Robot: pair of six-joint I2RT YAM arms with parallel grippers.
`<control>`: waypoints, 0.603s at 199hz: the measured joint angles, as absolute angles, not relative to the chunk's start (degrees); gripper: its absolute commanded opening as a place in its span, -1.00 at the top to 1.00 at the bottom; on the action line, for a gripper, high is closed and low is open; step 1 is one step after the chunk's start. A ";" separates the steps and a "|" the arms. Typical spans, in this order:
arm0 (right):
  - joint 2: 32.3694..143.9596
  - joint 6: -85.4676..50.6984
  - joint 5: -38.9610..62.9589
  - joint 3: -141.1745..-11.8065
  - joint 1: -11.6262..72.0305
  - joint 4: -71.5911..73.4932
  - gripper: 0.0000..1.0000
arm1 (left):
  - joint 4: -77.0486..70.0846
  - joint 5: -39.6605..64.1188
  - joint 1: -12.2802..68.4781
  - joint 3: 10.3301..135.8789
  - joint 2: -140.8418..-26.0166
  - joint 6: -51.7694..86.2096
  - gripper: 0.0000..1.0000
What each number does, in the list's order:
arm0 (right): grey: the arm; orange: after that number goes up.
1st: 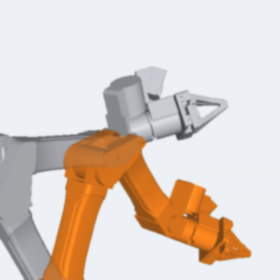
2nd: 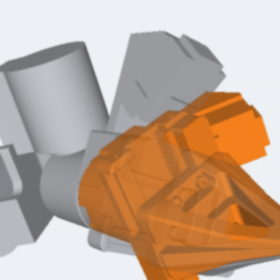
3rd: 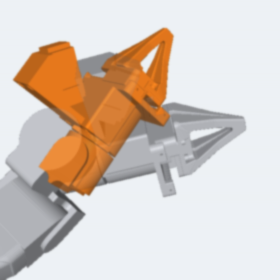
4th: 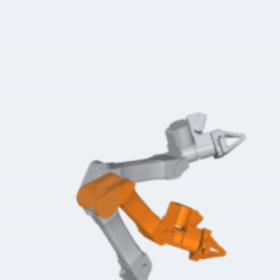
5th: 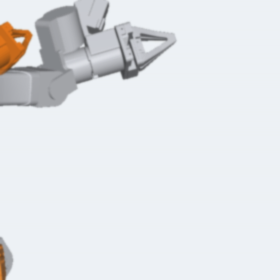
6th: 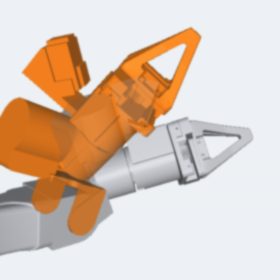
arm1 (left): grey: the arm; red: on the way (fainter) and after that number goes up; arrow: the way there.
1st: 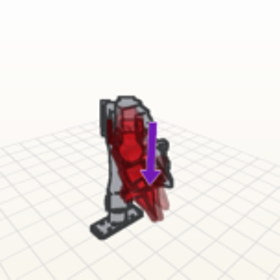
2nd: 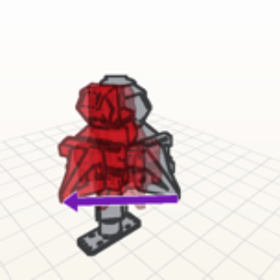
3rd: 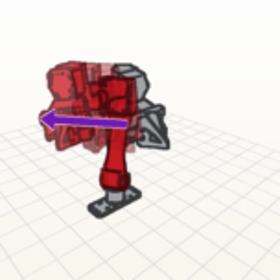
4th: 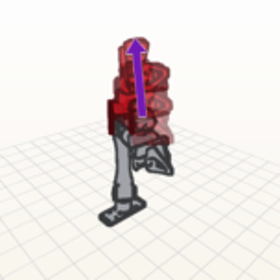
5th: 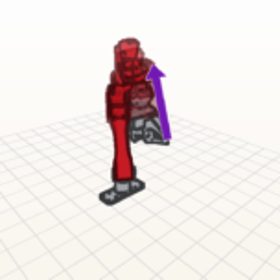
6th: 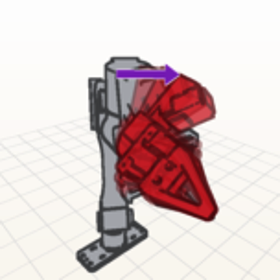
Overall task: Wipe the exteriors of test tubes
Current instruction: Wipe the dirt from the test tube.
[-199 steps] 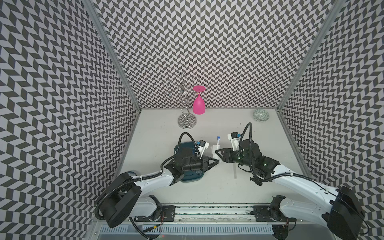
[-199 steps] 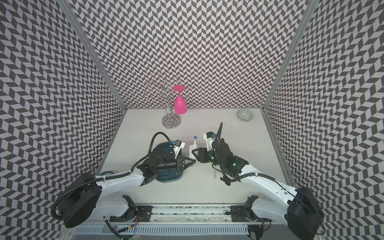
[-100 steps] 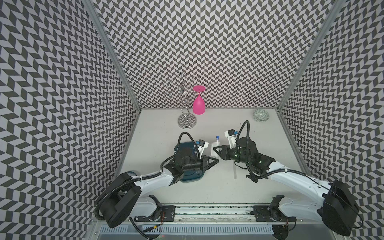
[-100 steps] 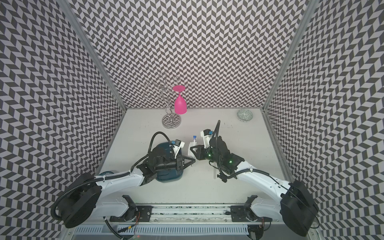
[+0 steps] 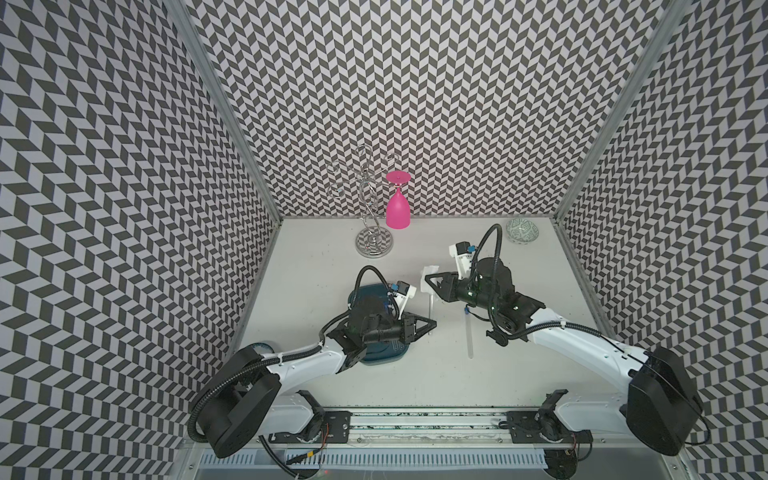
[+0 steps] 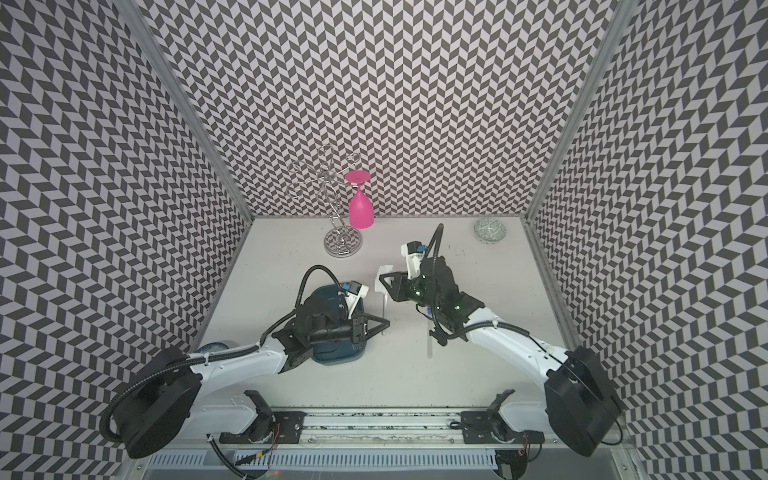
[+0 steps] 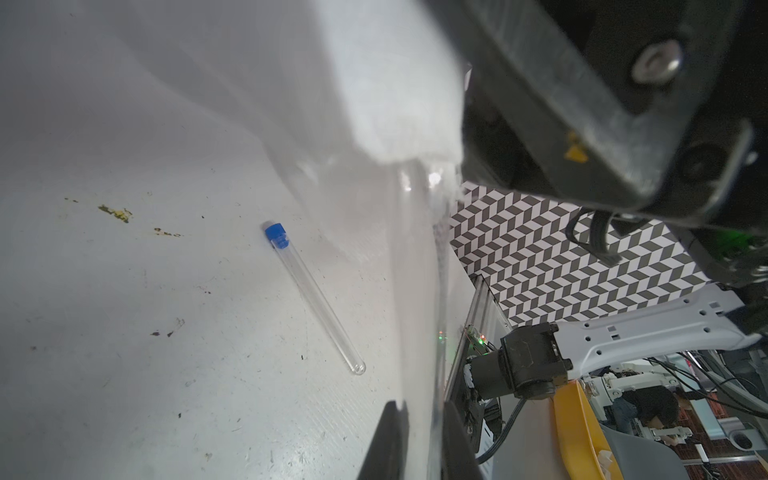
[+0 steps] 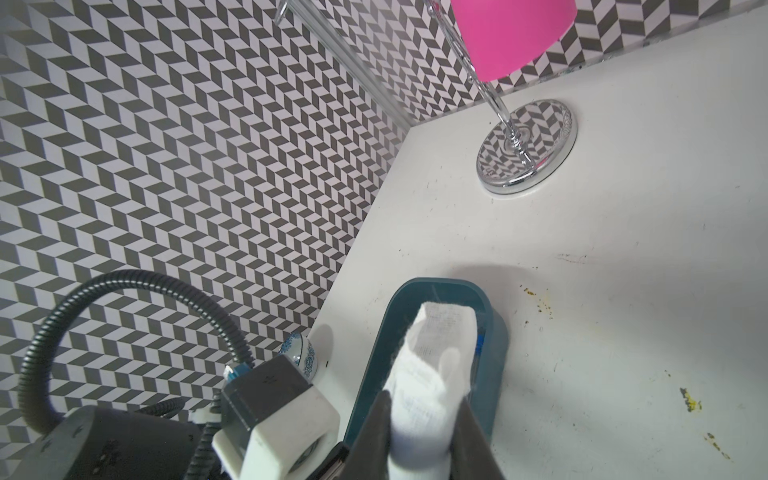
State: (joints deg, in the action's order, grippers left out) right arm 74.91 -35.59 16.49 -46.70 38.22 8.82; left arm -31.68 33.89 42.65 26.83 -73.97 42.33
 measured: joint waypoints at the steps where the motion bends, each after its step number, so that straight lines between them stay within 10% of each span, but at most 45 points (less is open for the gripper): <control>1: 74.85 -35.59 16.53 -46.41 38.30 8.93 0.57 | -31.64 33.89 42.65 26.81 -73.97 42.33 0.72; 120: 70.41 -40.86 15.31 -36.21 44.03 11.70 0.58 | -32.32 34.06 42.26 25.89 -73.97 43.18 0.72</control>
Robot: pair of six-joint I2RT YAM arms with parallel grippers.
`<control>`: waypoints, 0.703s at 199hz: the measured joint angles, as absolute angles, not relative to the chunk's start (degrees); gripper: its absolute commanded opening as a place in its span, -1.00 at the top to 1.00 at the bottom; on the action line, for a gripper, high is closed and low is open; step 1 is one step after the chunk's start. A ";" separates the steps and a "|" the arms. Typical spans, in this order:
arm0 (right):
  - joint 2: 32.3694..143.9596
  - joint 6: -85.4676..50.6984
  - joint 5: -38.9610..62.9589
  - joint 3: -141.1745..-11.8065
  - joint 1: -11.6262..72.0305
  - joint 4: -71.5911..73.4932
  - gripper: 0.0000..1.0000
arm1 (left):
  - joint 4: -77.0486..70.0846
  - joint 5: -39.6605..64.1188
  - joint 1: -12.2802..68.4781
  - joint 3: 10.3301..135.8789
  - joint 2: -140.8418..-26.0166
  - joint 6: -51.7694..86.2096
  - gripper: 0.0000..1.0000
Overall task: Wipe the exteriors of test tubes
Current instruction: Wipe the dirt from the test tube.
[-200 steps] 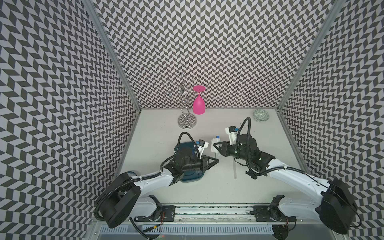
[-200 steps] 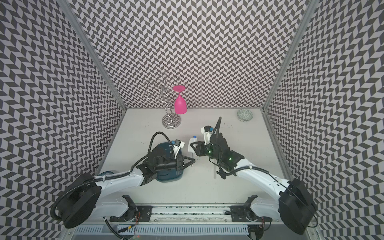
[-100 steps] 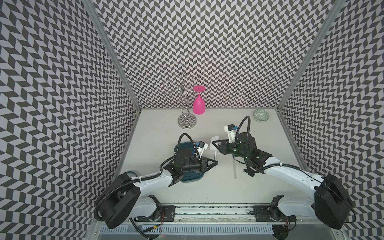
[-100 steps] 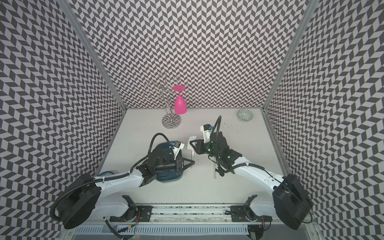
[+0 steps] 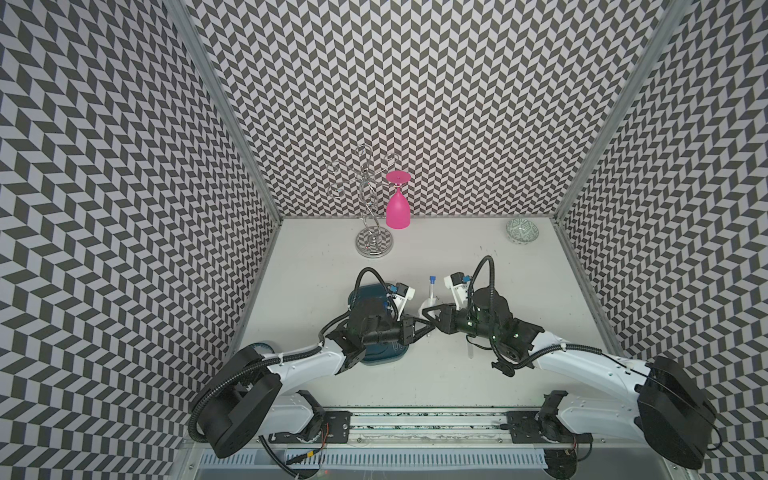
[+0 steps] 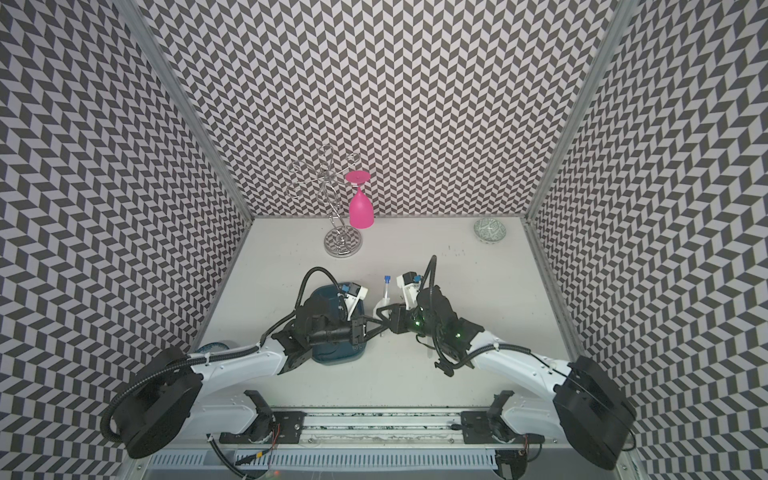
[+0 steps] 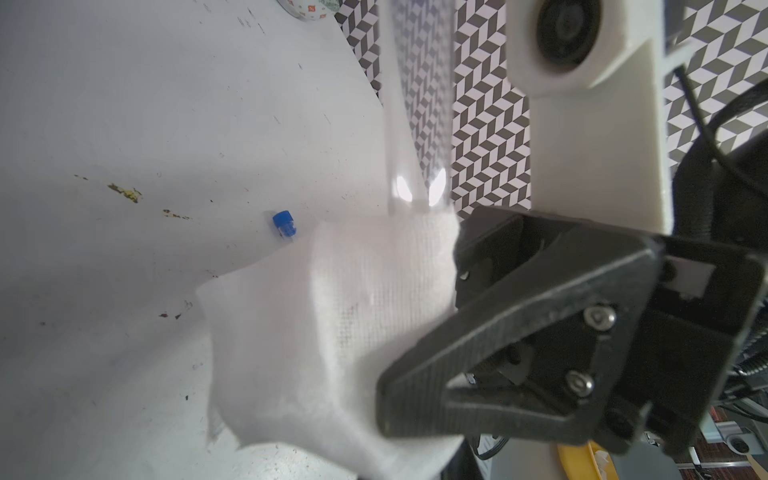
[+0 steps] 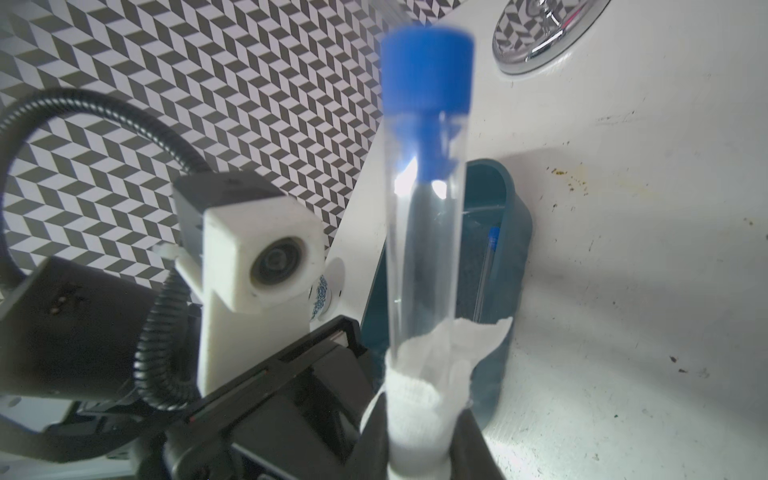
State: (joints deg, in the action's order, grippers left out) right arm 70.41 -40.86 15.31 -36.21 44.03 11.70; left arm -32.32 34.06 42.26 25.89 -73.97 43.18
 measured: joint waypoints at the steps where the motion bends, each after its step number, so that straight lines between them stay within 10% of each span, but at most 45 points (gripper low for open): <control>1: 70.48 -40.86 15.31 -36.32 43.97 11.73 0.58 | -32.32 34.06 42.26 25.89 -73.97 43.18 0.72; 140: 72.16 -40.07 17.28 -35.62 44.07 15.07 0.59 | -31.64 33.91 41.76 25.36 -73.17 43.35 0.72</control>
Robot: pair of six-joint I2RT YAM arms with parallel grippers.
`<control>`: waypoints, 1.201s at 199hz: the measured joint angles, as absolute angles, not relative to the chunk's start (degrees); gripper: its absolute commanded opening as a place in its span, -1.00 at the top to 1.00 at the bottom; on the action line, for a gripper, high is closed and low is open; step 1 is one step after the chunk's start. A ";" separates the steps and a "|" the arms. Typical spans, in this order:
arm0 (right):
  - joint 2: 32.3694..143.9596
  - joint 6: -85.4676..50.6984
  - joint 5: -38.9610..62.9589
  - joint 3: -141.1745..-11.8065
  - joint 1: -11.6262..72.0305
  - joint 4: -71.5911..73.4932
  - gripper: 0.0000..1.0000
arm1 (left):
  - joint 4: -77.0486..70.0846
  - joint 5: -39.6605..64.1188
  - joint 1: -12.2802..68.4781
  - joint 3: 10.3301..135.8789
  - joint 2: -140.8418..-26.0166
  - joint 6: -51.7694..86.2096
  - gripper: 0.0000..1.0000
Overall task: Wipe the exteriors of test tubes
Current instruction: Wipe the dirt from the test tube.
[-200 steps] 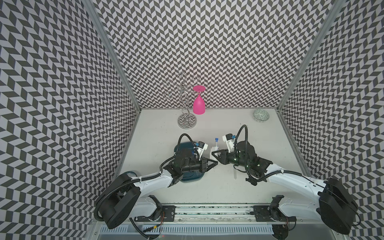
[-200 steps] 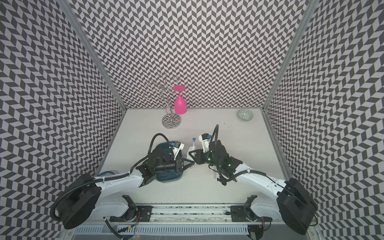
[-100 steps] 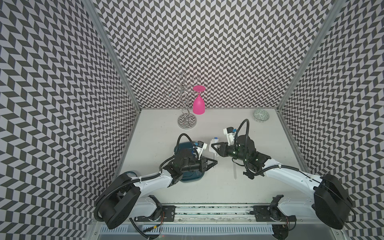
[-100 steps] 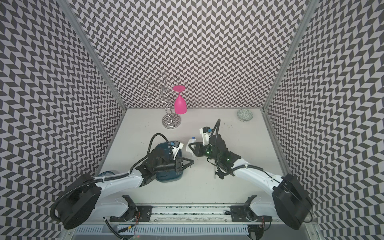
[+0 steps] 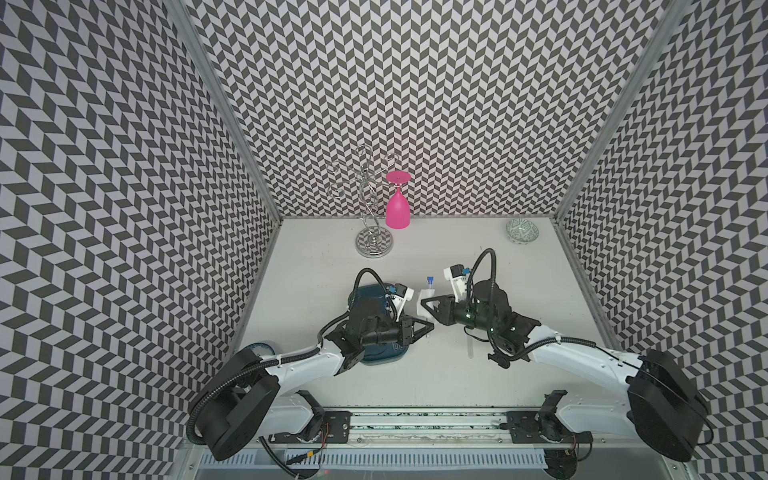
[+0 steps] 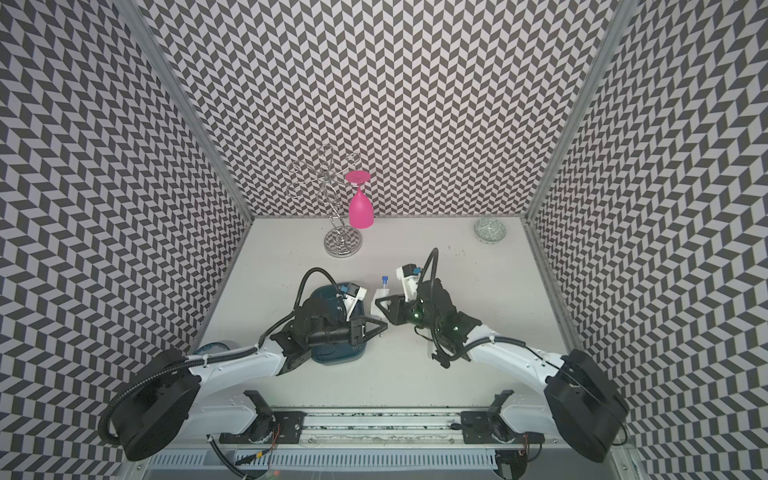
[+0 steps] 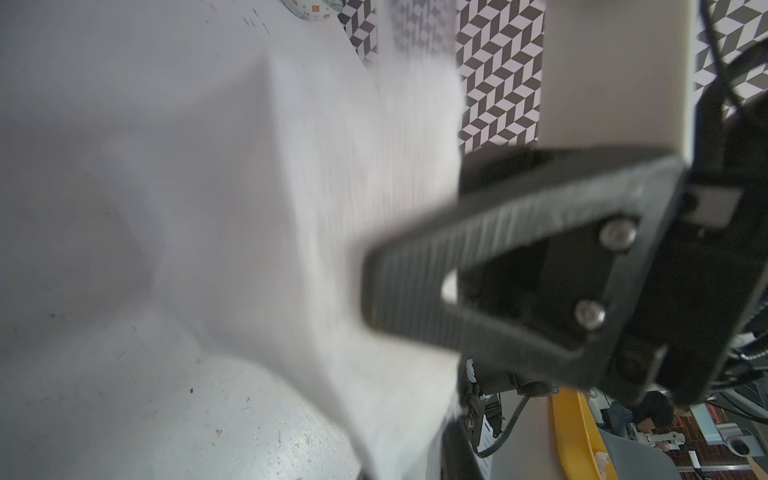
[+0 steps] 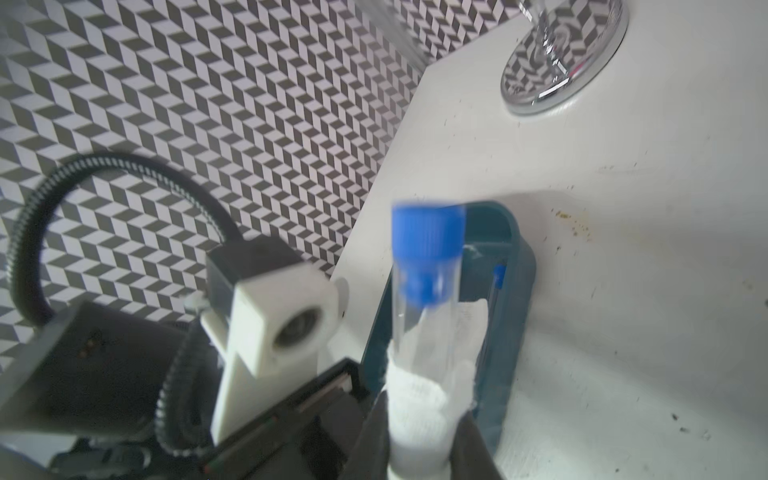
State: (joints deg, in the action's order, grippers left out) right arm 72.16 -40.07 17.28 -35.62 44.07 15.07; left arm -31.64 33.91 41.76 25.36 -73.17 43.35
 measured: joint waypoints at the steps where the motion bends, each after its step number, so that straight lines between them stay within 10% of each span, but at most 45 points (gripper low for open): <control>1: 72.10 -40.16 17.26 -35.40 44.27 15.11 0.59 | -31.66 33.91 41.74 25.36 -73.17 43.35 0.72; 138: 79.72 -35.97 20.82 -47.59 40.01 12.82 0.63 | -32.56 33.10 41.21 25.17 -72.20 43.38 0.72; 239: 73.84 -41.87 17.32 -33.52 46.85 19.77 0.64 | -29.71 34.76 41.91 24.53 -72.05 43.40 0.72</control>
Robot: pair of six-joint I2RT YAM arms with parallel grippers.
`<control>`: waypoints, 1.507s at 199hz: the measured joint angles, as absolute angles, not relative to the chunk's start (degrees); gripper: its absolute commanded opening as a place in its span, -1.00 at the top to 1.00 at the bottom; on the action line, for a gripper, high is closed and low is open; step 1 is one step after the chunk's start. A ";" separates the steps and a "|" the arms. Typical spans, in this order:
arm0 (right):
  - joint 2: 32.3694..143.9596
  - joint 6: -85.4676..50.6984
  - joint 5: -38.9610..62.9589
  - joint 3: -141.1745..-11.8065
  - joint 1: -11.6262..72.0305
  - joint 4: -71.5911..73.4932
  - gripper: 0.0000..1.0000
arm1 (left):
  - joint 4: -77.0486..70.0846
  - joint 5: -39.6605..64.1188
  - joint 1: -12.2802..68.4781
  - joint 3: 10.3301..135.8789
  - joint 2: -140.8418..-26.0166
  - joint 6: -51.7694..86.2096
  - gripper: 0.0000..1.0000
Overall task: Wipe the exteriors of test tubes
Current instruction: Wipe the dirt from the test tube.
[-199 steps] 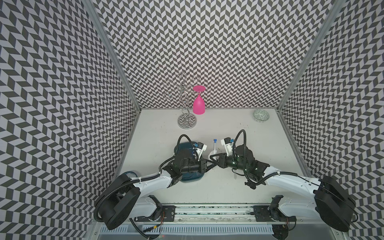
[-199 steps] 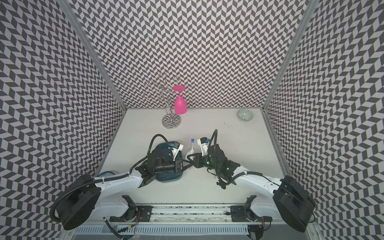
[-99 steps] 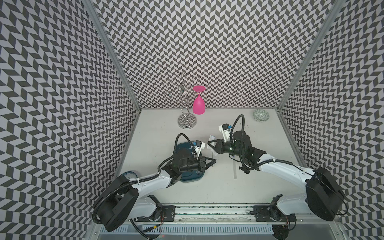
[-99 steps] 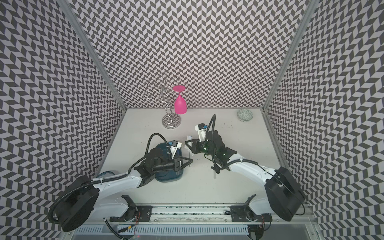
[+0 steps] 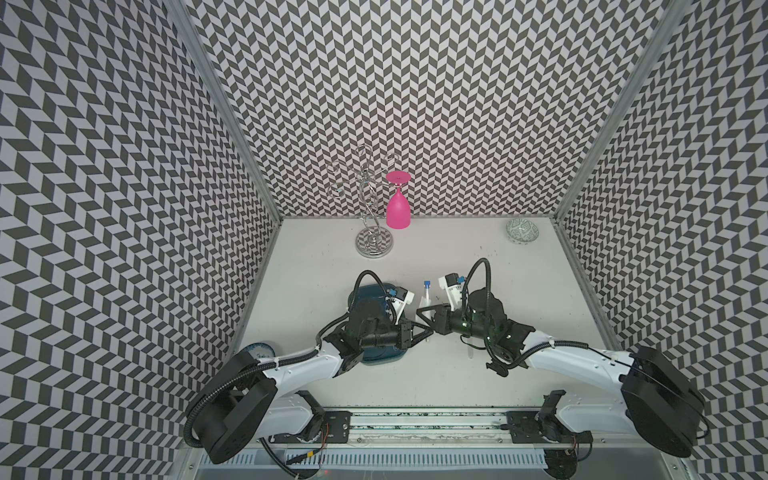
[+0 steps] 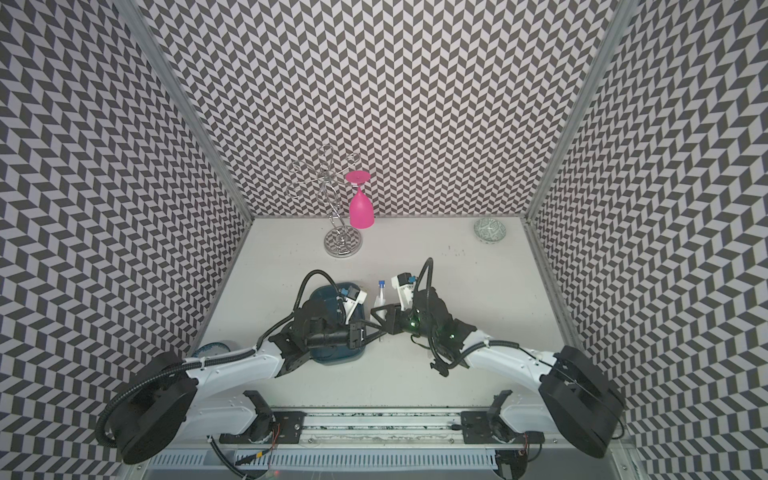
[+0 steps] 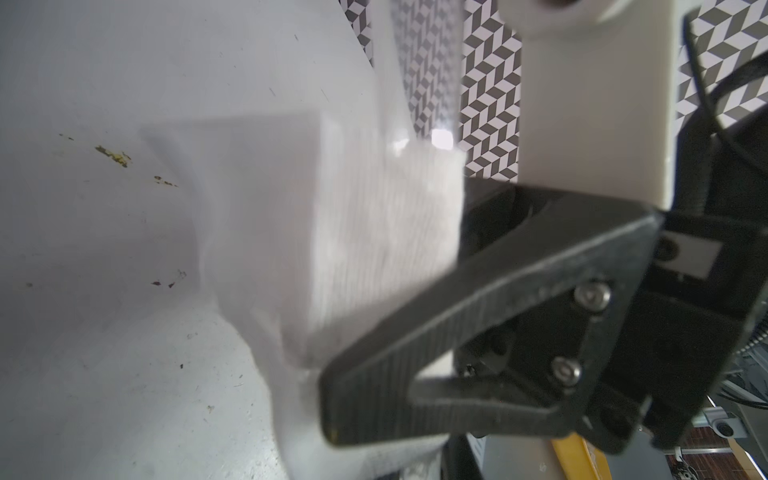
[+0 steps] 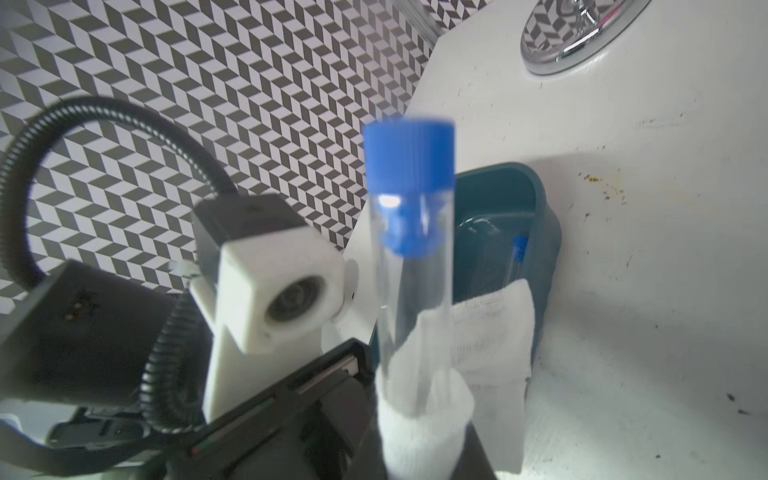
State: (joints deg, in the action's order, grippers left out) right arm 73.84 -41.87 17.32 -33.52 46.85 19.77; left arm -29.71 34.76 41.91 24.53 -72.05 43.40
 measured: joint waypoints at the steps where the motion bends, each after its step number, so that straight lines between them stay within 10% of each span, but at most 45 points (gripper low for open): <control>1: 73.84 -41.87 17.30 -33.50 46.87 19.75 0.64 | -29.67 34.76 41.89 24.53 -72.05 43.40 0.72; 300: 79.83 -35.42 23.66 -45.12 40.05 15.62 0.63 | -32.64 32.75 40.84 24.56 -71.83 44.03 0.72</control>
State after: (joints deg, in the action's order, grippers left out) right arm 79.83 -35.42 23.66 -45.12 40.05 15.62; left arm -32.64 32.75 40.84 24.56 -71.83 44.03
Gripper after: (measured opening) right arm 0.188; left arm 0.143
